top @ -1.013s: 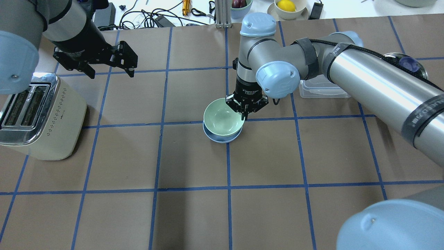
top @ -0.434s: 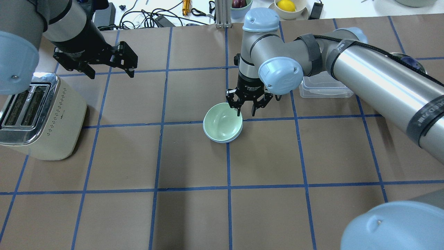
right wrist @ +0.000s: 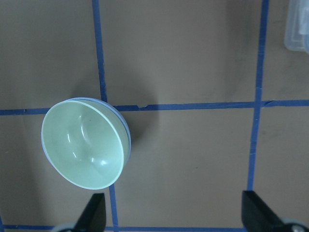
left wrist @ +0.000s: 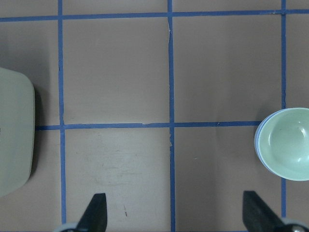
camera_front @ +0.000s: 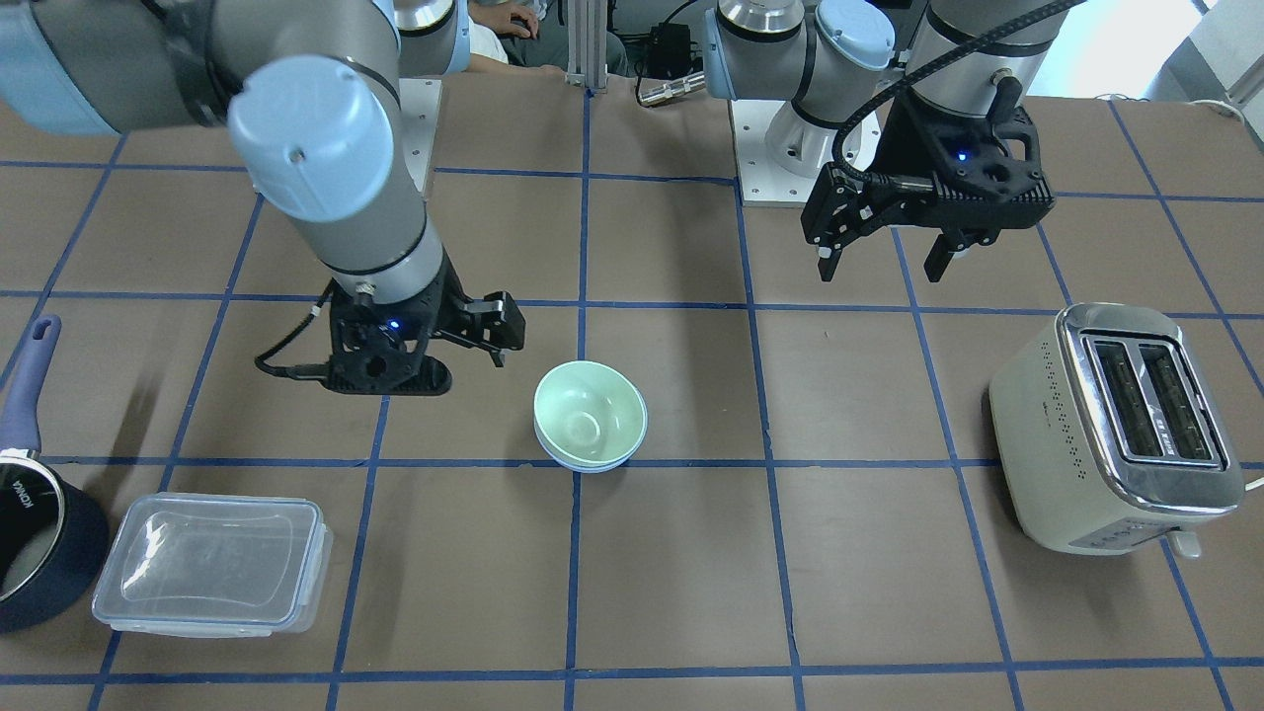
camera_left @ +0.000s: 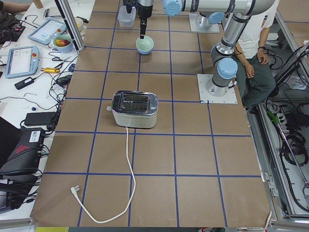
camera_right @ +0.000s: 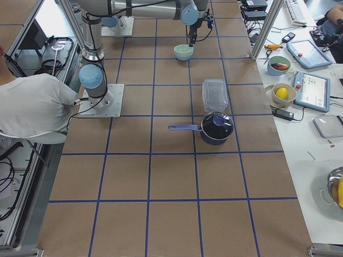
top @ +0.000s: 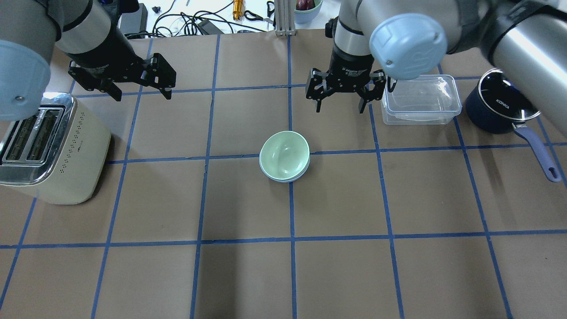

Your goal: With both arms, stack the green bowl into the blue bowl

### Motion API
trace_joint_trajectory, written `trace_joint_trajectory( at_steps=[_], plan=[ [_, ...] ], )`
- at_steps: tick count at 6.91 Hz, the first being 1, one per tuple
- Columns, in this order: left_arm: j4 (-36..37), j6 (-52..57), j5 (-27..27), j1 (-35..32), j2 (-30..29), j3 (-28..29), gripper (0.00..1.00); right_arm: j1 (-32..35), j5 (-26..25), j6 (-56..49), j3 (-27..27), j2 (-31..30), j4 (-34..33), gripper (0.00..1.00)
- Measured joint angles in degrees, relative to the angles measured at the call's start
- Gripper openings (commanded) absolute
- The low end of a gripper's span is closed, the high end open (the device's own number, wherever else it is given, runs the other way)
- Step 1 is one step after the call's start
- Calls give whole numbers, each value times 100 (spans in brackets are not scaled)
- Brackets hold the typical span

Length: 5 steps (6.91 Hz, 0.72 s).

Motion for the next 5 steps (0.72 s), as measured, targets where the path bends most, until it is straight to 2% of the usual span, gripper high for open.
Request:
trace_joint_trajectory(
  at_steps=[2,3,5],
  plan=[
    [0,-16,1,0,0,0,100,-404,-311,-800,92,-700,584,100],
    [2,-18,-1,0,0,1,100,-643,-323,-1152,357,-1085,640,100],
    [10,-23,0,0,5,10,100,-903,-272,-1352,1087,-1732,115,100]
  ],
)
